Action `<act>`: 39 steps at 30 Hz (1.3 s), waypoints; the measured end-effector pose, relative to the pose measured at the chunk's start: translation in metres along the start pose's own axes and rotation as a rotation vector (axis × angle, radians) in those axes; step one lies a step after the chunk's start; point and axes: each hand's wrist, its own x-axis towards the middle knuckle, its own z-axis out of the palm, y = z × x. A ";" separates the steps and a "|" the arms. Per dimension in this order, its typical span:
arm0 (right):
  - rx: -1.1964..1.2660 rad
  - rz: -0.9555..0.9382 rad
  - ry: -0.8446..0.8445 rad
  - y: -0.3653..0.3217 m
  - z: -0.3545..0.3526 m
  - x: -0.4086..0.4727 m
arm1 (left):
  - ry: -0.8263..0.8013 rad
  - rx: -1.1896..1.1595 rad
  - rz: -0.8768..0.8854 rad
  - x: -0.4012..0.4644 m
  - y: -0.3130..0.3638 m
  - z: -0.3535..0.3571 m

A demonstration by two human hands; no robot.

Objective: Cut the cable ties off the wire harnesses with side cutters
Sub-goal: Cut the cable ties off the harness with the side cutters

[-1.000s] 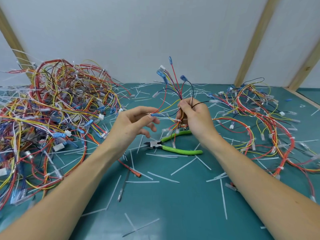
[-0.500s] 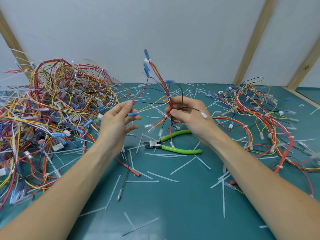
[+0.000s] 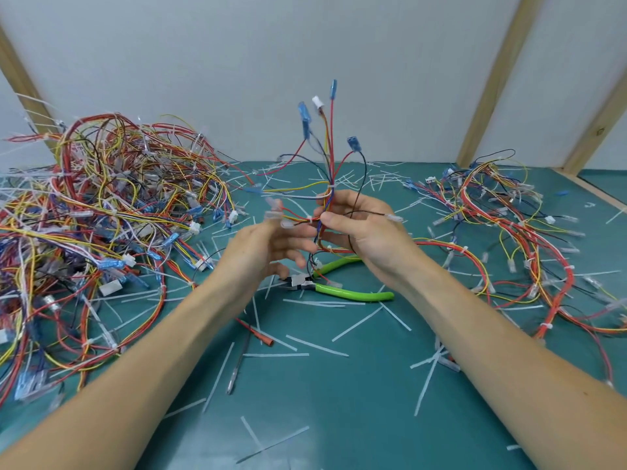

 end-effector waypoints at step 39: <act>-1.145 -0.685 -0.064 -0.017 0.003 -0.016 | 0.556 -0.064 0.334 0.002 0.006 -0.021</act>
